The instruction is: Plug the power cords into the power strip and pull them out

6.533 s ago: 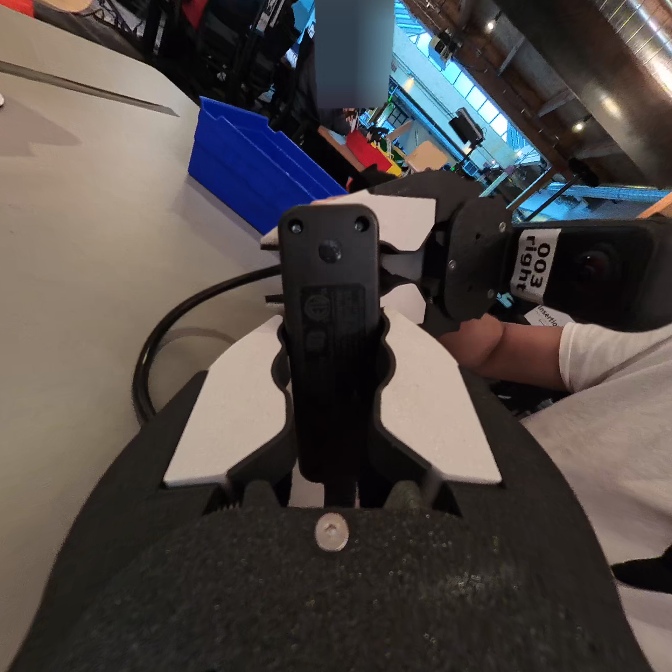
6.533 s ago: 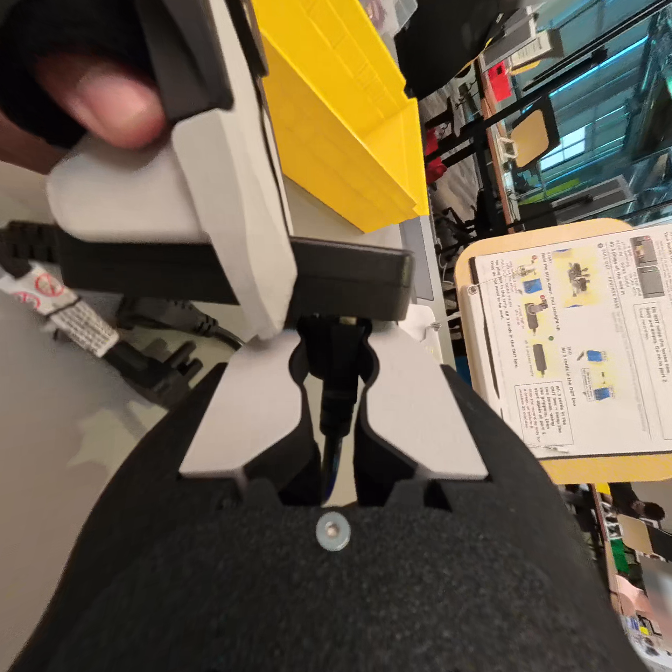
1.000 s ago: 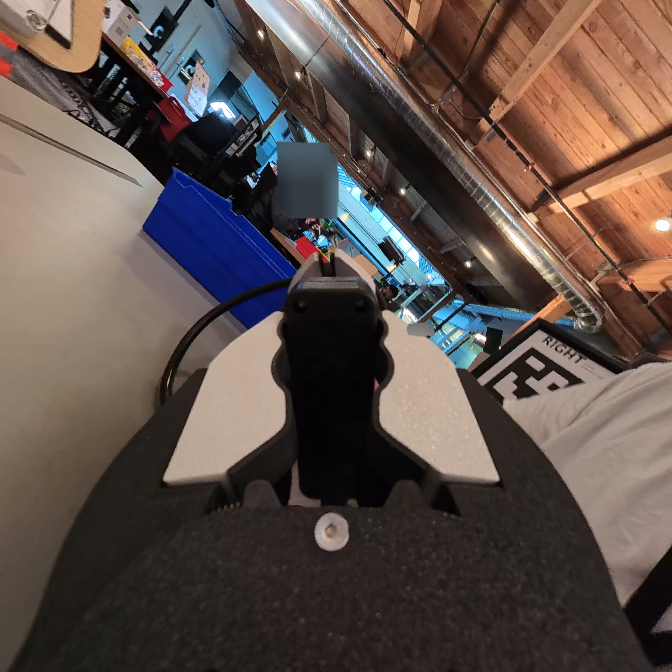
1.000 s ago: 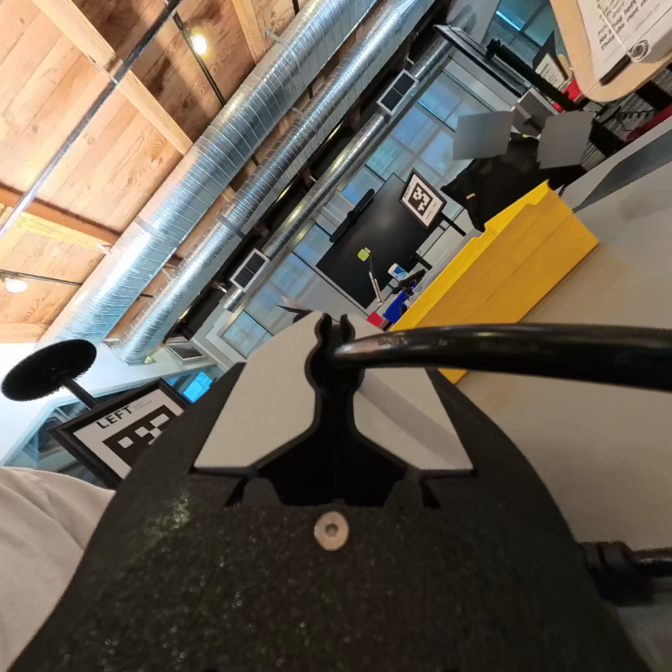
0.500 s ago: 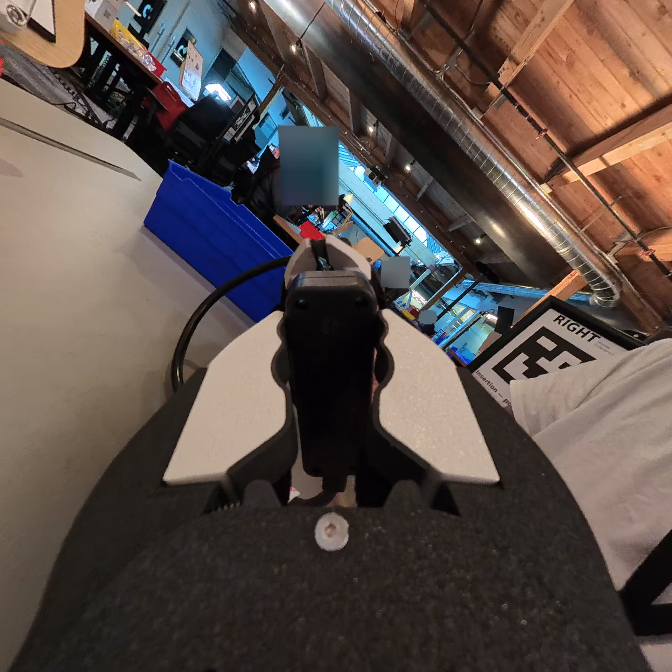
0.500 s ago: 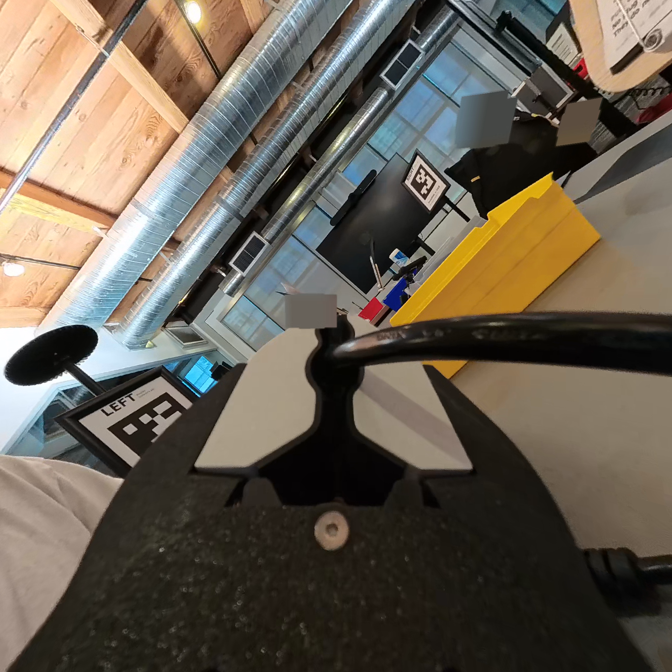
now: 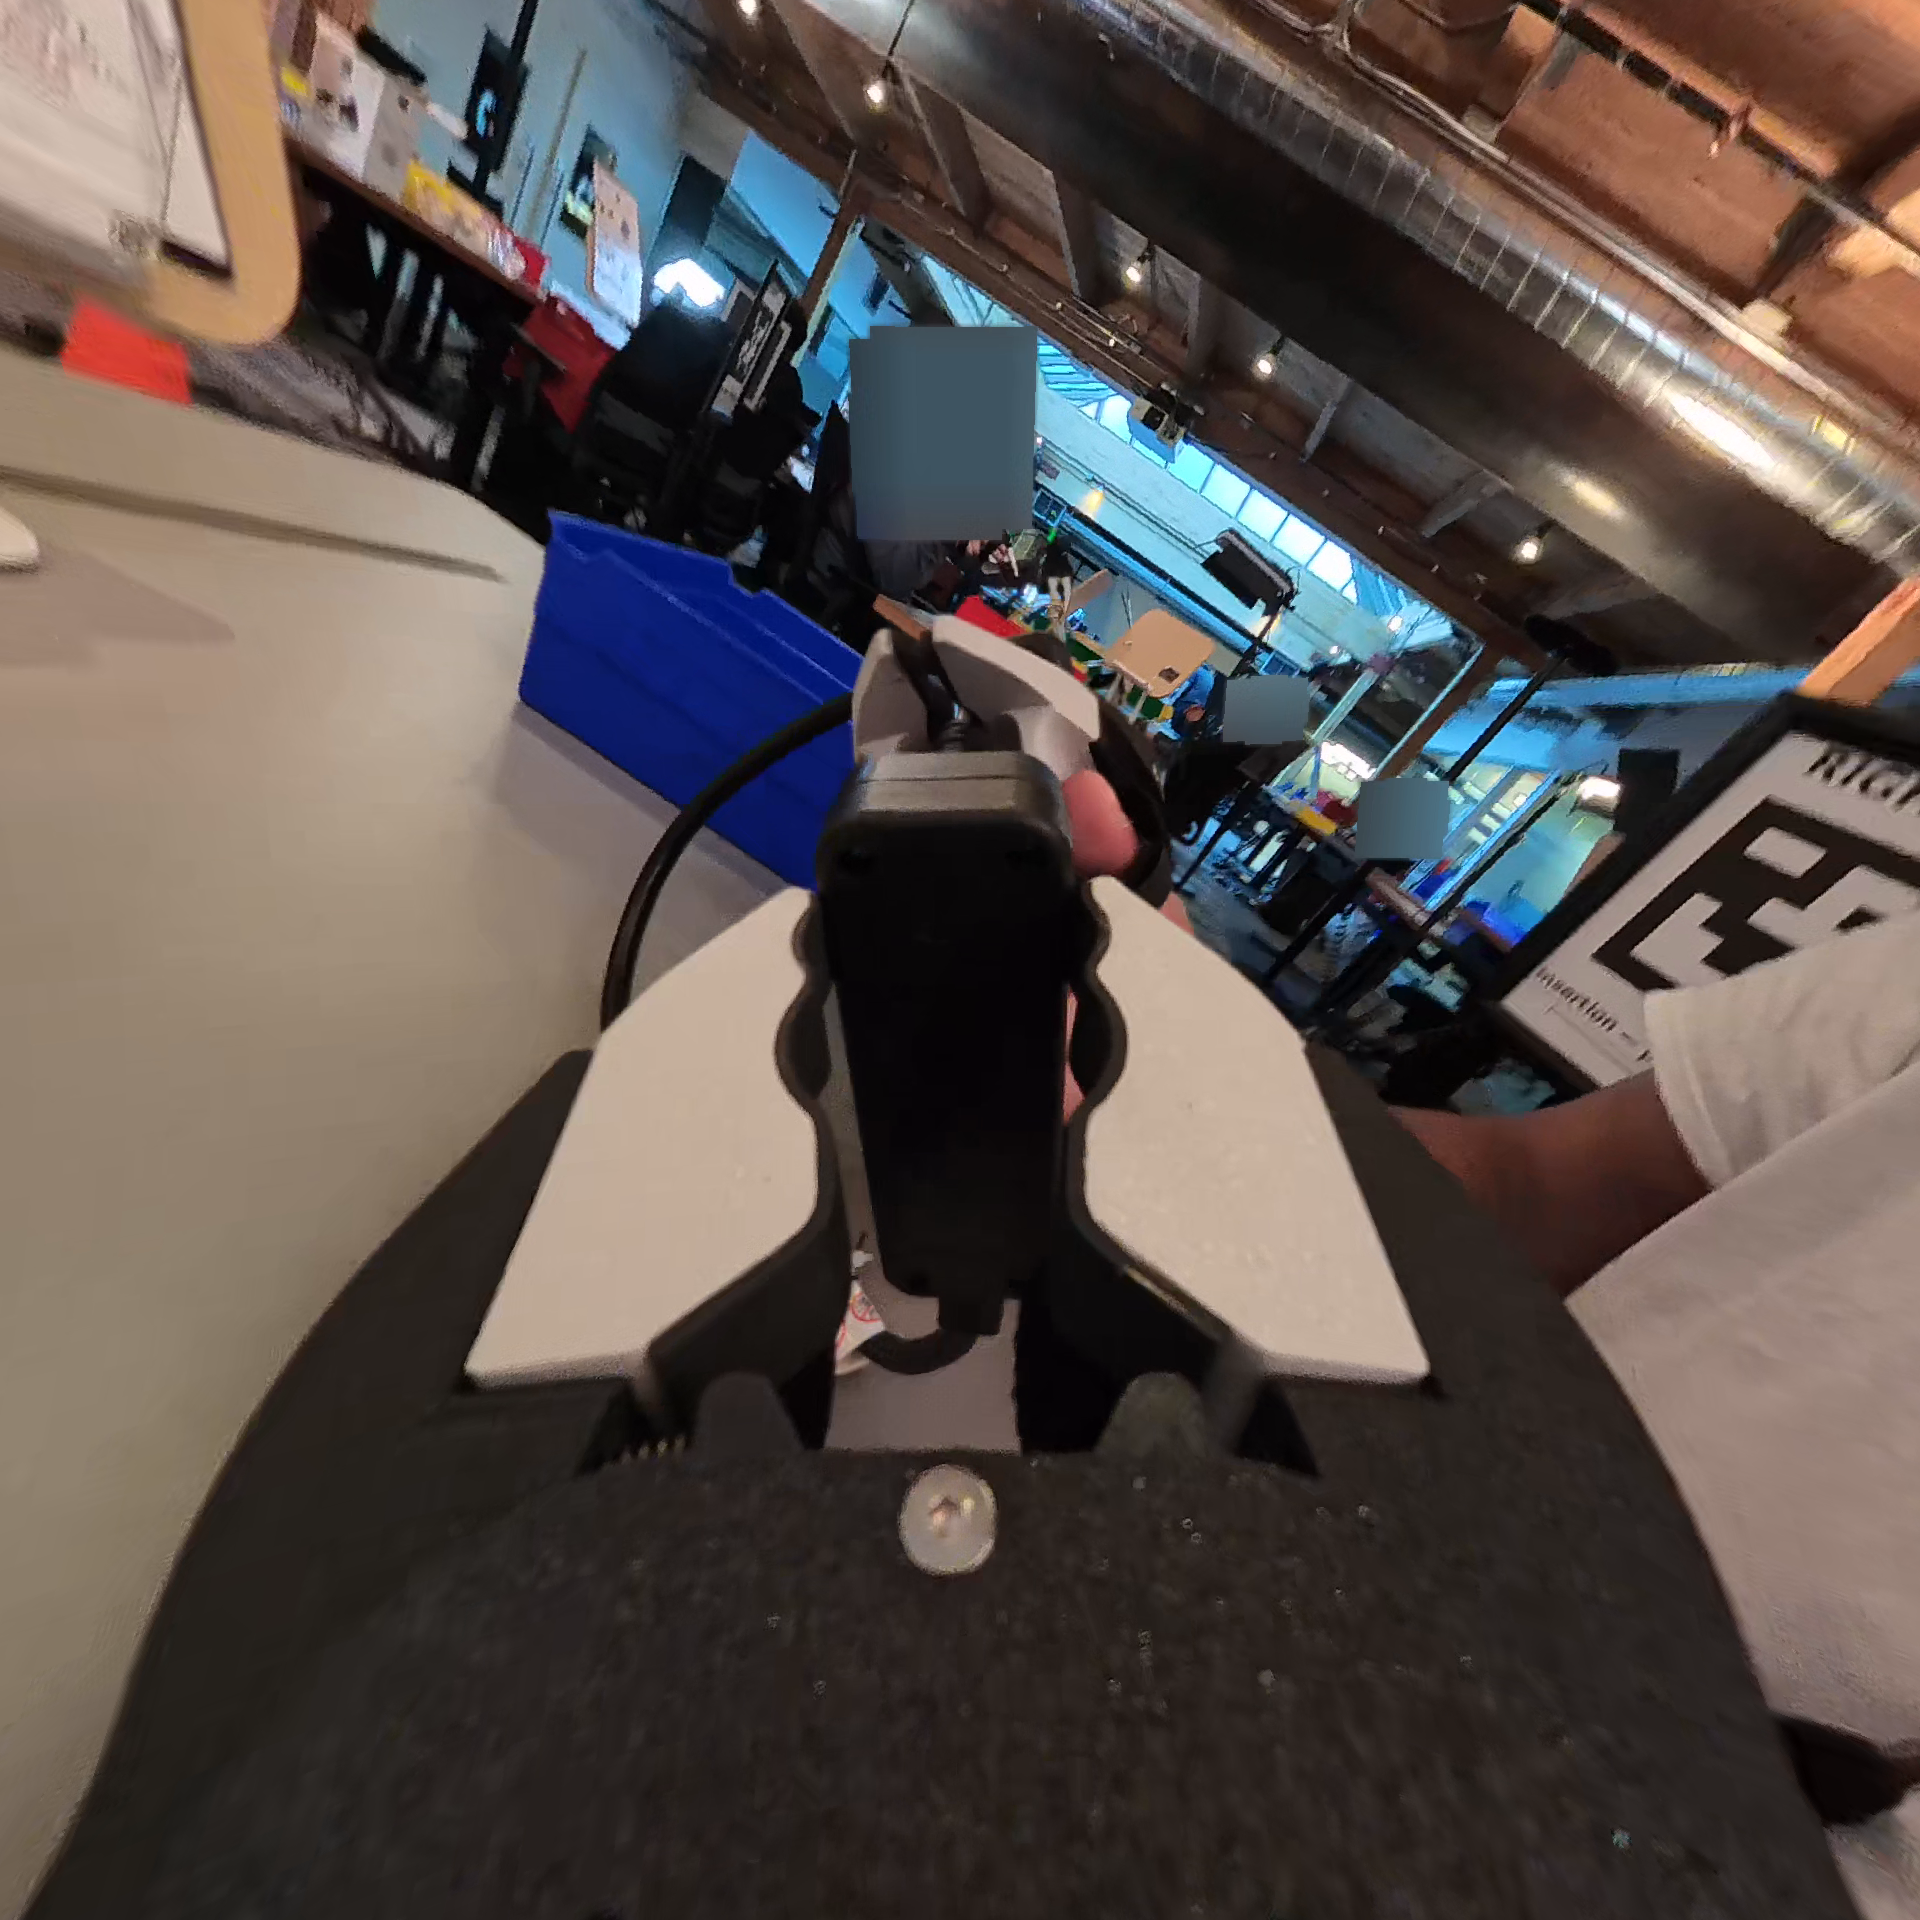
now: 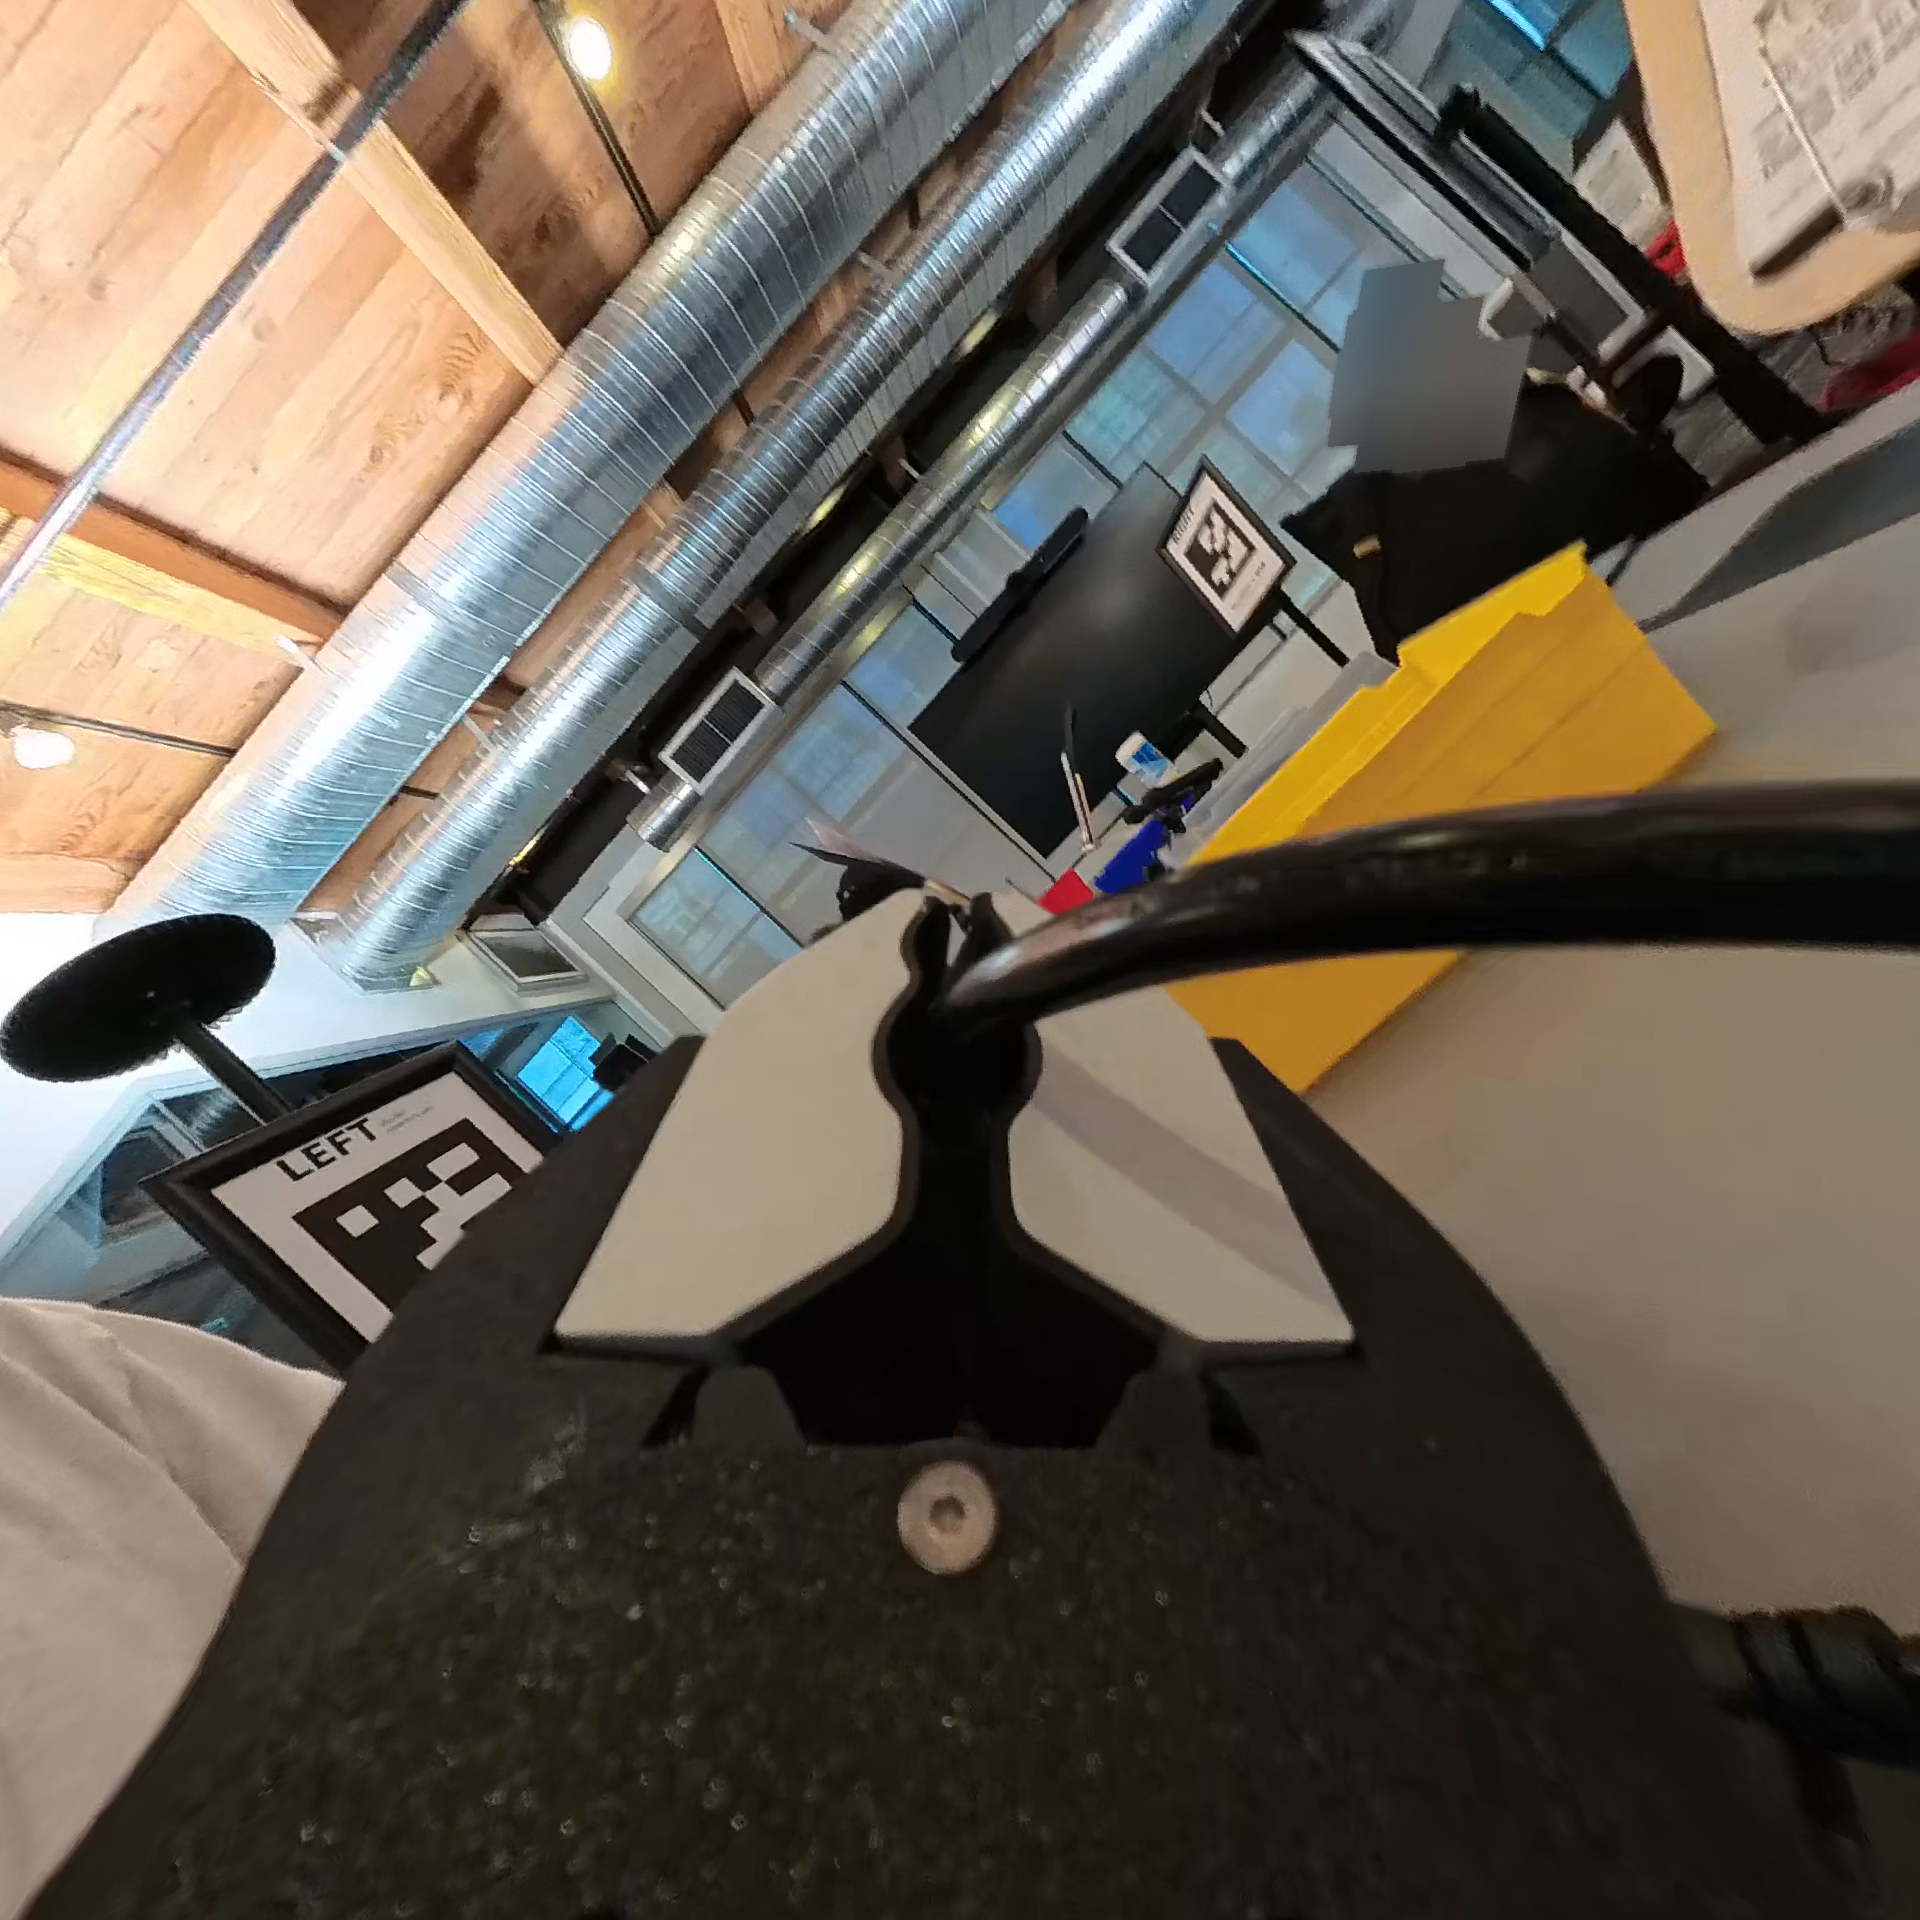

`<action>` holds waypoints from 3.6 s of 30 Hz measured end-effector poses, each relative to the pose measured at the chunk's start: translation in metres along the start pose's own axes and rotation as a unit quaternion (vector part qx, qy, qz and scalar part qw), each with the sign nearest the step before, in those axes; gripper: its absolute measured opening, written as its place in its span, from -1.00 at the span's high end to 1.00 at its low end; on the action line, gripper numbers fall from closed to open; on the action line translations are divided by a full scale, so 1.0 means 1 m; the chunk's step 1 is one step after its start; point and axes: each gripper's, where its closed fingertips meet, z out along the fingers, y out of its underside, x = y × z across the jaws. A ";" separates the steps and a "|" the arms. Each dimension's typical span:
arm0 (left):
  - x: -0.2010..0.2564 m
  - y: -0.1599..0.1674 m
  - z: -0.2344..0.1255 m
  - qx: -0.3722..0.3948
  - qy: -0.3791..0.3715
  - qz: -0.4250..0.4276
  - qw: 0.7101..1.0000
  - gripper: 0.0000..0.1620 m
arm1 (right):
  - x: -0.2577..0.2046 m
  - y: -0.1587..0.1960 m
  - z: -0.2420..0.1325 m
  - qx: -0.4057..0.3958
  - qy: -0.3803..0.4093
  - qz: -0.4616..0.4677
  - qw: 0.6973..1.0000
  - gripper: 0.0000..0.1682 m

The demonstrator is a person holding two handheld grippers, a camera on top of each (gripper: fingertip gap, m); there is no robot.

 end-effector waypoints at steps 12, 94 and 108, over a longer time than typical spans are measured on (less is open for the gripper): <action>0.021 0.003 -0.020 -0.041 0.053 0.099 0.993 0.46 | -0.027 0.051 -0.008 -0.185 -0.061 -0.201 0.960 0.49; -0.048 0.113 -0.031 -0.347 -0.064 0.227 0.908 0.60 | 0.052 0.136 -0.050 -0.505 -0.041 -0.313 0.803 0.73; -0.042 0.098 -0.029 -0.316 -0.058 0.218 0.921 0.60 | 0.042 0.123 -0.043 -0.459 -0.083 -0.247 0.849 0.72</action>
